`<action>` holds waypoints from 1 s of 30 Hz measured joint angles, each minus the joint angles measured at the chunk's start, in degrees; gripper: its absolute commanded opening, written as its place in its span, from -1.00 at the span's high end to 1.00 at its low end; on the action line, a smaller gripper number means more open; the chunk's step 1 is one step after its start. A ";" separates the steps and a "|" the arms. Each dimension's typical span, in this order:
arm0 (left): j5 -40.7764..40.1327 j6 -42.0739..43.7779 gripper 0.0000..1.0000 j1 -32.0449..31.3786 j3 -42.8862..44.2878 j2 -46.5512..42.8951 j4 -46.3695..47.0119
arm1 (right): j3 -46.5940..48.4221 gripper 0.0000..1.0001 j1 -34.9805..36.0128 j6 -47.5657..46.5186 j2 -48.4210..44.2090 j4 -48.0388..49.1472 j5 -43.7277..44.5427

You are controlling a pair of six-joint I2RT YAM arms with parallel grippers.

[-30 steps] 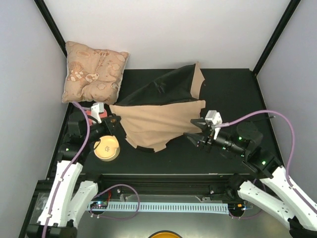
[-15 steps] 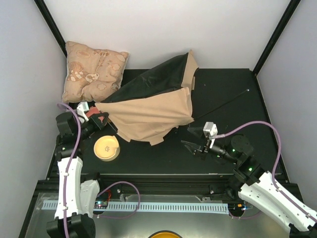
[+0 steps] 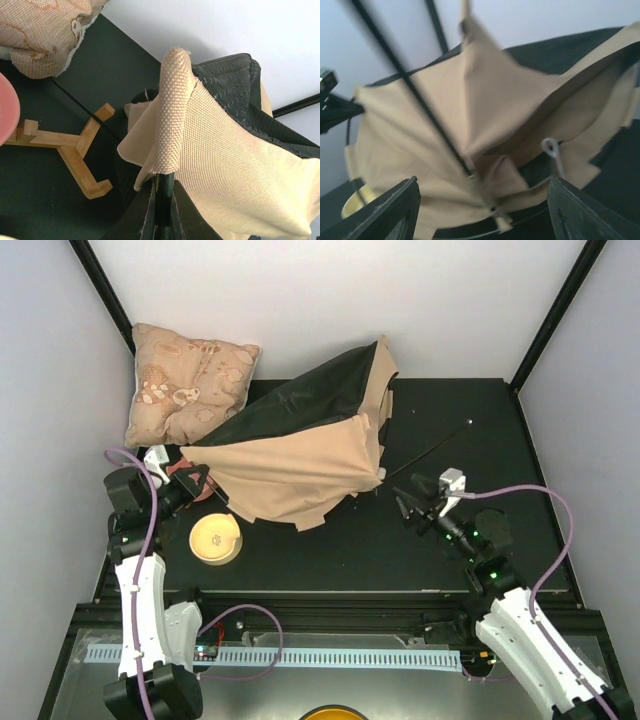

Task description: Set up the pet tent

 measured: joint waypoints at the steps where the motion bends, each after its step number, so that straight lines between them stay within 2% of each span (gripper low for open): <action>1: 0.00 0.00 0.97 0.15 0.00 0.00 0.09 | -0.44 -0.45 -2.62 0.87 0.20 1.66 -0.85; 4: 0.39 0.00 0.97 0.24 0.00 0.17 0.63 | -0.11 -0.45 -7.58 2.47 1.68 7.23 -3.08; 7: 1.07 0.00 0.97 0.24 0.00 0.46 1.11 | 3.10 -0.32 -9.25 2.49 4.44 11.67 -6.86; 9: 1.27 0.00 0.97 0.24 0.00 0.48 1.16 | 7.15 -0.11 -9.42 1.84 6.91 13.77 -9.60; 12: 1.33 0.02 0.97 0.26 0.00 0.48 1.18 | 13.11 0.06 -9.68 0.94 9.70 15.89 -13.18; 14: 1.33 0.02 0.97 0.26 0.00 0.48 1.18 | 15.58 0.30 -9.88 0.15 10.62 16.70 -14.95; 16: 1.36 0.02 0.97 0.31 0.00 0.48 1.18 | 17.20 0.32 -10.12 -0.39 11.13 16.96 -16.28; 18: 1.36 0.02 0.97 0.39 0.00 0.48 1.18 | 17.62 0.19 -10.36 -0.90 11.04 16.81 -16.76; 23: 1.60 0.02 0.97 0.57 0.00 0.63 1.22 | 17.66 0.19 -11.39 -1.81 8.50 15.26 -17.16; 30: 2.38 0.07 0.97 0.59 0.00 1.95 2.25 | 20.24 0.50 -12.63 -2.51 7.39 13.53 -20.24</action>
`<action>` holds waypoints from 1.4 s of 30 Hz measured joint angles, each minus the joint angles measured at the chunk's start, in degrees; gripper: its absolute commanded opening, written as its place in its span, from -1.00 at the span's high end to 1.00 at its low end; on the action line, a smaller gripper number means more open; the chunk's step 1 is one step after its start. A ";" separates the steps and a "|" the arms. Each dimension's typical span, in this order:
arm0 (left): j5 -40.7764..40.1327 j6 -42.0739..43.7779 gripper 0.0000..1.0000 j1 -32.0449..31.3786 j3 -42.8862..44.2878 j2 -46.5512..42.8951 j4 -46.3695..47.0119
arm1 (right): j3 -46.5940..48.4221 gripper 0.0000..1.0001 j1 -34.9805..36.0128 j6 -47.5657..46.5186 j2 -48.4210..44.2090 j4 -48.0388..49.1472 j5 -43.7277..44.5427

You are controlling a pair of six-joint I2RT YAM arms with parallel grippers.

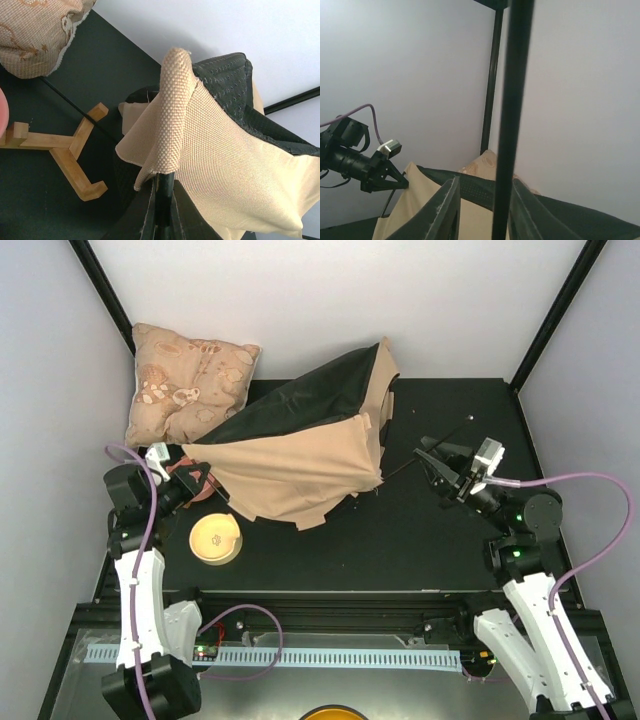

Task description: Set up the pet tent

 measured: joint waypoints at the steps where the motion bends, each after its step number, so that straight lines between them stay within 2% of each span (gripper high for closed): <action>1: 0.00 -0.02 0.97 0.00 0.00 0.20 0.02 | 0.55 0.53 -0.02 -0.02 0.00 -0.46 -0.20; 5: 0.22 0.07 0.97 0.02 0.00 0.70 0.13 | 2.54 0.76 -0.04 -0.31 -0.42 -1.62 -0.26; 7: 0.20 0.22 0.97 0.02 0.00 0.79 0.09 | 3.10 0.96 -0.04 -0.72 -0.96 -2.21 -0.11; 9: 0.20 0.37 0.97 0.02 0.00 0.74 0.15 | 3.82 0.98 -0.04 -1.14 -1.29 -2.97 0.00; 13: 0.11 0.92 0.51 0.02 0.02 0.52 0.11 | 5.68 0.97 -0.09 -2.12 -0.85 -5.66 0.02; 16: -1.20 2.05 0.06 0.02 0.57 -0.70 -1.49 | 6.38 0.98 -0.09 -2.71 -0.76 -7.72 -0.17; 18: -3.65 3.10 -0.58 0.00 2.10 -2.38 -3.69 | 6.69 0.97 -0.09 -2.99 -0.70 -8.81 -0.46; 20: -8.96 3.65 -0.94 0.04 5.05 -4.90 -5.88 | 7.34 0.97 -0.09 -3.10 -0.39 -10.08 -0.48; 26: -22.38 6.03 -0.98 0.15 15.04 -11.63 -6.67 | 9.20 0.97 -0.09 -2.27 1.20 -11.74 -0.85; 31: -30.32 10.14 -0.97 0.33 28.15 -9.33 -7.78 | 9.14 0.97 -0.09 -1.29 2.01 -13.53 -0.83; 32: -31.28 11.15 -0.92 0.31 30.25 -8.59 -7.93 | 9.14 0.97 -0.11 -1.07 2.03 -13.73 -0.68; 34: -30.36 12.07 -0.65 0.31 32.92 -7.17 -7.69 | 9.14 0.97 -0.09 -0.85 1.99 -13.84 -0.55; 36: -22.99 11.96 -0.58 -0.11 33.09 -5.75 -4.68 | 9.11 0.97 -0.09 -0.48 1.95 -13.81 -0.52; 38: -15.28 11.39 -0.62 -4.20 33.31 -2.80 -0.98 | 9.01 0.97 -0.11 0.09 1.95 -13.49 -0.74; 40: -13.38 14.40 -0.65 -14.56 36.41 2.29 -2.23 | 8.50 0.97 -0.09 1.09 1.92 -12.55 -1.33; 42: -14.86 19.61 -0.64 -26.51 42.49 8.63 -5.97 | 7.65 0.97 -0.09 1.95 1.86 -11.67 -1.95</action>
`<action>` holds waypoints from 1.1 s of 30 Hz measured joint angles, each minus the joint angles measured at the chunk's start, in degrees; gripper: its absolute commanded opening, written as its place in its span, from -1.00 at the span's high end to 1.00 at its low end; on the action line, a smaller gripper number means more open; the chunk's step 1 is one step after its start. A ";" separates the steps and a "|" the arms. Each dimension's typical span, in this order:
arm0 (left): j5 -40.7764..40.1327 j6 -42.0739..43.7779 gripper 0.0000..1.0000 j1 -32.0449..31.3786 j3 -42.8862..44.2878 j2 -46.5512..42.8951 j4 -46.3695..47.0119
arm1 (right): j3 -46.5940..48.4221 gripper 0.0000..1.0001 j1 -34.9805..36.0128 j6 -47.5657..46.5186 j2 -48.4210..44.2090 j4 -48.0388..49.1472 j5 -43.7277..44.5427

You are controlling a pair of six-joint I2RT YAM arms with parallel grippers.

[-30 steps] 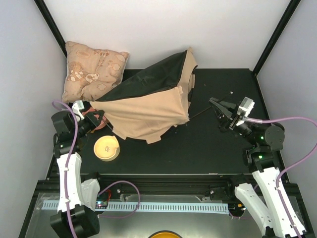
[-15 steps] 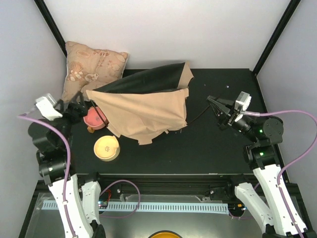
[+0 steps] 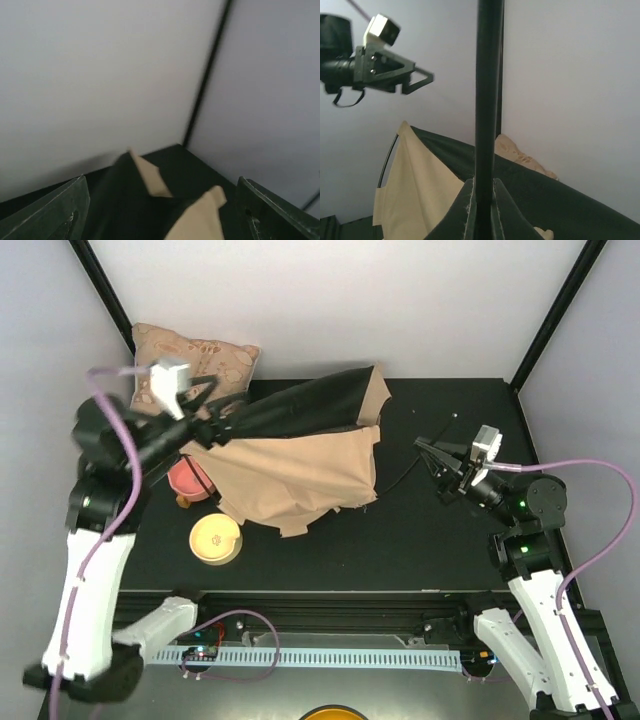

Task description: Set up the pet tent

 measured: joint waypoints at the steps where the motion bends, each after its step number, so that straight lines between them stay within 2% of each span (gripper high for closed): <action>1: -0.35 2.12 -0.64 -3.76 2.62 2.51 -1.01 | -0.46 0.97 0.00 0.26 -0.02 0.24 -0.37; 5: -1.62 11.34 -0.62 -16.44 14.97 16.39 -8.07 | -1.49 0.97 0.00 0.74 -0.13 0.20 -1.73; 9: -2.64 20.11 -0.69 -24.35 25.16 30.62 -15.56 | -2.40 0.97 0.00 0.63 -1.40 0.17 -2.27; 14: -1.42 29.77 -0.72 -28.76 34.99 49.16 -26.99 | -3.34 0.97 0.00 0.37 -3.06 -0.07 -2.38; 16: -1.05 31.69 -0.79 -29.14 36.13 51.56 -28.92 | -3.34 0.97 0.00 0.13 -3.28 -0.26 -2.38; 21: -0.61 40.24 -0.72 -30.91 39.23 56.52 -34.56 | -3.34 0.97 0.00 -0.28 -3.54 -0.42 -2.56; 23: -0.42 43.32 -0.52 -32.22 40.59 57.48 -36.30 | -3.34 0.97 0.00 -0.33 -3.54 -0.42 -2.71; 24: -0.22 44.46 -0.32 -32.63 41.00 57.70 -36.94 | -3.34 0.97 0.00 -0.35 -3.54 -0.44 -2.84; 25: 0.04 45.33 0.08 -33.09 41.18 57.79 -37.40 | -3.34 0.98 0.00 -0.35 -3.54 -0.46 -2.93; 26: 0.37 46.01 0.38 -33.40 41.20 57.79 -37.77 | -3.34 0.97 0.00 -0.37 -3.54 -0.46 -3.08; 28: 0.92 47.41 0.84 -33.59 41.29 57.79 -38.05 | -3.34 0.97 0.00 -0.37 -3.54 -0.48 -3.26; 29: 1.05 47.60 0.95 -33.59 41.29 57.79 -38.03 | -3.34 0.97 0.00 -0.35 -3.54 -0.52 -3.32; 33: 1.99 48.54 0.97 -33.51 41.29 57.77 -38.12 | -3.34 0.97 0.00 -0.33 -3.54 -0.68 -3.30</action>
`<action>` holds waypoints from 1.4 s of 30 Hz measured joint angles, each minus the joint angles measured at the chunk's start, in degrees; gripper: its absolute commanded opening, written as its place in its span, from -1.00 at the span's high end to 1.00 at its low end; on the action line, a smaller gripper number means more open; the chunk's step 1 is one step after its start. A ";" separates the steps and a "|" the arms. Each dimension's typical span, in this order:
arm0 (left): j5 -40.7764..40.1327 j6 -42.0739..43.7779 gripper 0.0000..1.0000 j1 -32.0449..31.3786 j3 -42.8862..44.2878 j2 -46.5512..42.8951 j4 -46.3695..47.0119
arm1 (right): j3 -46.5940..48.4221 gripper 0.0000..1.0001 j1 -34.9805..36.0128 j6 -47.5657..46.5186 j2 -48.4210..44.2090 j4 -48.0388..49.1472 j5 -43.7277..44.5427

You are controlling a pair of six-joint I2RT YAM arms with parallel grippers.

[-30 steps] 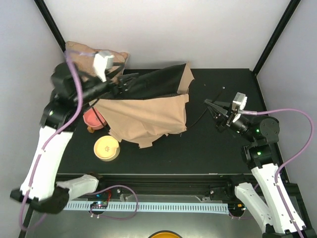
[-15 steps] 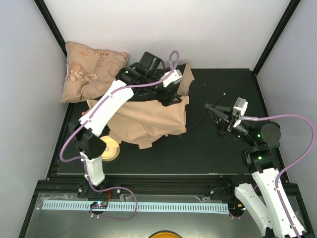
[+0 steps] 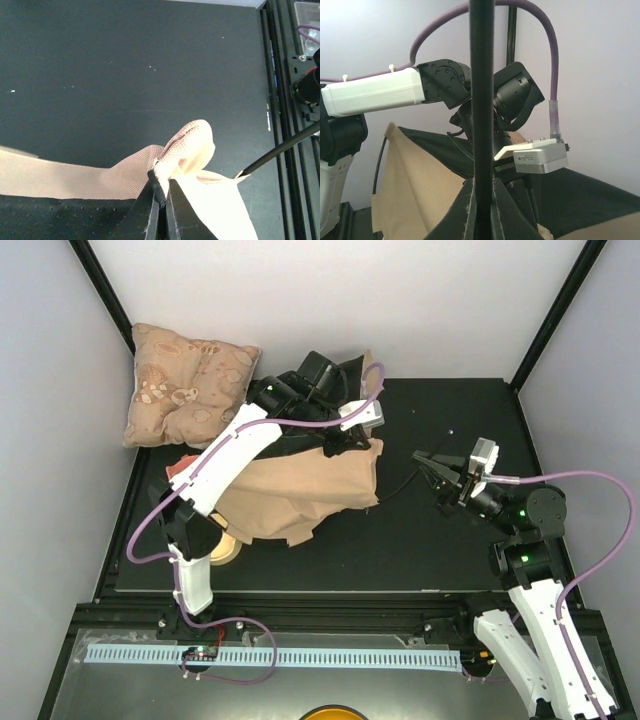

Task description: Set up the pet tent

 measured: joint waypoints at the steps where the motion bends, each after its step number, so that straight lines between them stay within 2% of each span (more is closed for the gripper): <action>1: 0.24 -0.02 0.97 0.00 0.00 -0.02 0.00 | 0.00 0.97 0.00 0.04 0.02 -0.28 0.02; 6: 2.82 -3.15 0.97 0.00 -1.62 -2.47 1.55 | 1.46 0.97 0.00 1.25 1.05 -2.25 -0.90; 15: 10.84 -15.58 0.97 0.02 -9.90 -14.84 11.87 | 5.38 0.97 0.50 2.19 4.98 -12.20 -4.39; 26: 14.60 -23.78 0.97 0.04 -15.10 -17.29 18.49 | 8.20 0.98 8.63 -3.23 9.33 -28.68 -5.53; 32: 16.17 -25.59 0.97 0.04 -18.43 -18.86 21.81 | 7.48 0.90 9.64 -4.50 8.83 -31.45 -5.22; 35: 17.16 -25.99 0.97 0.15 -20.35 -19.96 23.06 | 7.08 0.74 9.75 -4.46 7.28 -31.45 -4.39; 38: 17.42 -25.92 0.97 0.28 -21.27 -20.85 23.52 | 6.03 0.37 9.77 -3.50 4.52 -30.40 -2.86; 42: 17.77 -25.86 0.97 0.28 -21.92 -21.68 23.98 | 5.16 0.26 9.88 -2.78 1.88 -29.83 -1.27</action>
